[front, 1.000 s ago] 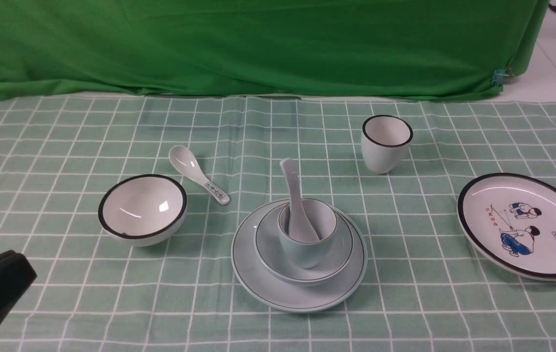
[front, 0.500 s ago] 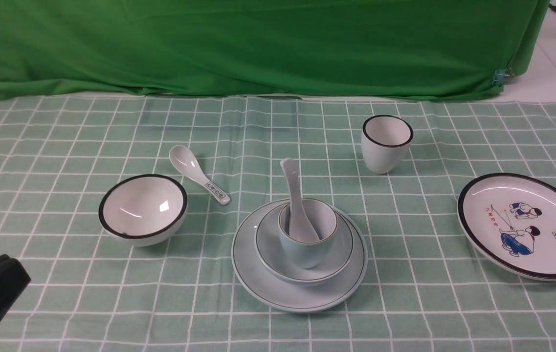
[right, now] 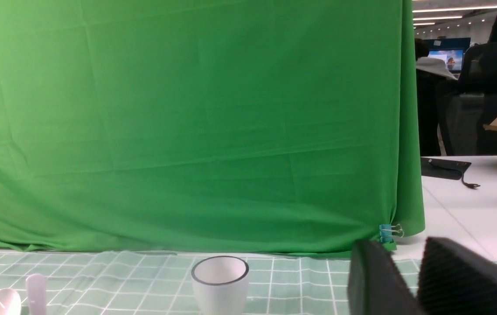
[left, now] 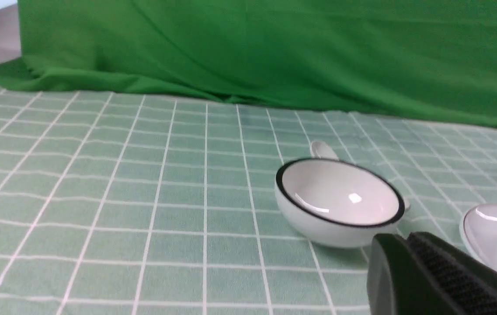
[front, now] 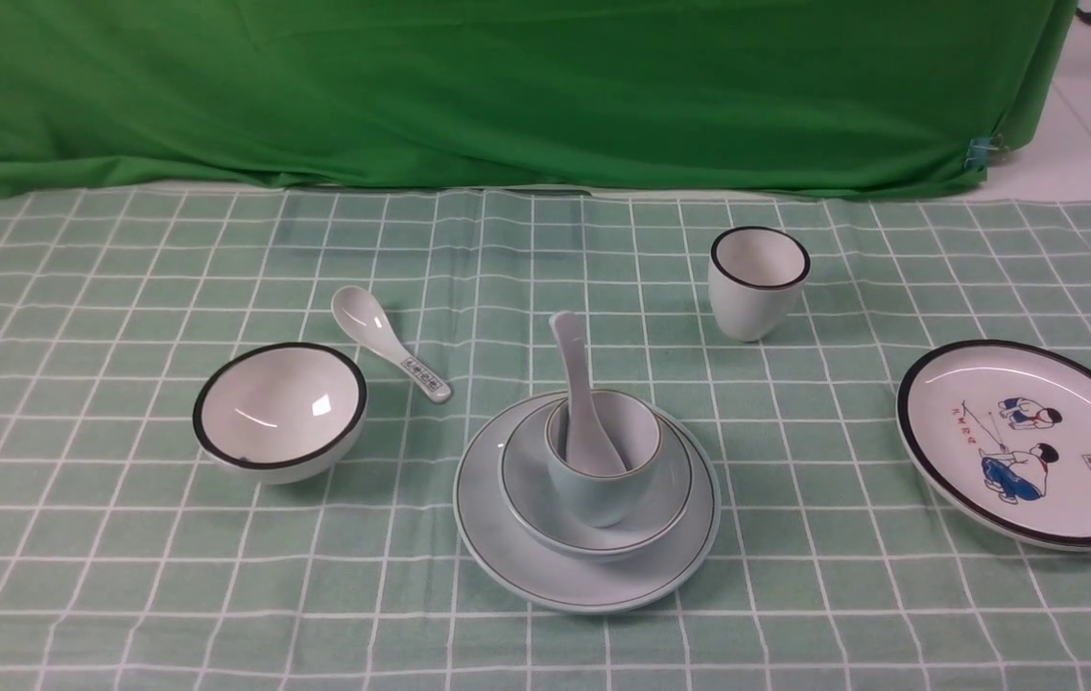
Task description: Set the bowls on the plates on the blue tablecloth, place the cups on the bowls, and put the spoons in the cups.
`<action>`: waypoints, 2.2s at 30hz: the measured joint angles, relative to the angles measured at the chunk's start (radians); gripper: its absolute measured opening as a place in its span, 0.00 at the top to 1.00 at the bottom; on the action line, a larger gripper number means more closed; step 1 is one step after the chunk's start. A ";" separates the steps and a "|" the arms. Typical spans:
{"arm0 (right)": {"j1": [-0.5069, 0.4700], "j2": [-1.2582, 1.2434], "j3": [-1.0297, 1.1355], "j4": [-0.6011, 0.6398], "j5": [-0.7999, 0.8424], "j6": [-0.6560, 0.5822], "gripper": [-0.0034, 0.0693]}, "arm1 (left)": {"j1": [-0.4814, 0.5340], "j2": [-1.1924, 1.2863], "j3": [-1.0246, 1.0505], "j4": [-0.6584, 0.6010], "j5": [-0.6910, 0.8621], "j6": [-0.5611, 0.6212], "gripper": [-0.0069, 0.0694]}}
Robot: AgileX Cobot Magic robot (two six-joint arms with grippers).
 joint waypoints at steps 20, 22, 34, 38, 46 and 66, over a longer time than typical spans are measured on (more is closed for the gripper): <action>0.000 0.000 0.000 0.000 0.000 0.000 0.63 | 0.000 0.000 0.000 0.010 0.047 0.014 0.89; 0.000 0.000 0.000 0.000 0.000 0.000 0.62 | 0.000 0.000 0.000 0.010 0.047 0.016 0.89; -0.019 -0.021 0.029 -0.008 0.132 -0.197 0.62 | 0.000 0.000 0.000 0.012 0.048 0.021 0.89; -0.058 -0.029 0.109 -0.011 0.198 -0.313 0.62 | 0.000 0.000 0.000 0.017 0.049 0.022 0.89; -0.114 -0.030 0.210 -0.017 0.336 -0.303 0.62 | 0.000 0.000 0.000 0.020 0.049 0.022 0.89; -0.119 -0.030 0.210 -0.018 0.336 -0.185 0.62 | 0.000 0.000 0.000 0.031 0.049 0.021 0.89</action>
